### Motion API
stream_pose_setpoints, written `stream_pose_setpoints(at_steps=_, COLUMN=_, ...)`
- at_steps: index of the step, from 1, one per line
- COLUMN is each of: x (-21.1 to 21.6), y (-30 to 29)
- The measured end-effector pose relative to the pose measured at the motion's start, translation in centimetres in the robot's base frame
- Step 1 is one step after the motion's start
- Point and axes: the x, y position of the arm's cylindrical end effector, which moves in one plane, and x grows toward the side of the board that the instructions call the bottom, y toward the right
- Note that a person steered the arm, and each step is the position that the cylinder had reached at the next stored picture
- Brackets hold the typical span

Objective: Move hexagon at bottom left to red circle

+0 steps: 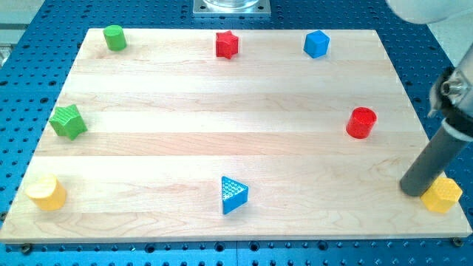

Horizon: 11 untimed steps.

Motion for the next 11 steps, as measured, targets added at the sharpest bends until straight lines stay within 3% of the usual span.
stream_pose_setpoints(at_steps=1, x=-1.6, y=2.5)
stream_pose_setpoints(at_steps=2, x=2.3, y=8.1)
stream_pose_setpoints(at_steps=3, x=5.1, y=7.3)
stream_pose_setpoints(at_steps=5, x=-2.5, y=-3.7)
stream_pose_setpoints(at_steps=7, x=2.3, y=1.5)
stream_pose_setpoints(at_steps=8, x=3.5, y=-1.6)
stream_pose_setpoints(at_steps=9, x=-0.7, y=-5.5)
stream_pose_setpoints(at_steps=10, x=0.5, y=-10.0)
stream_pose_setpoints(at_steps=11, x=2.1, y=-7.8)
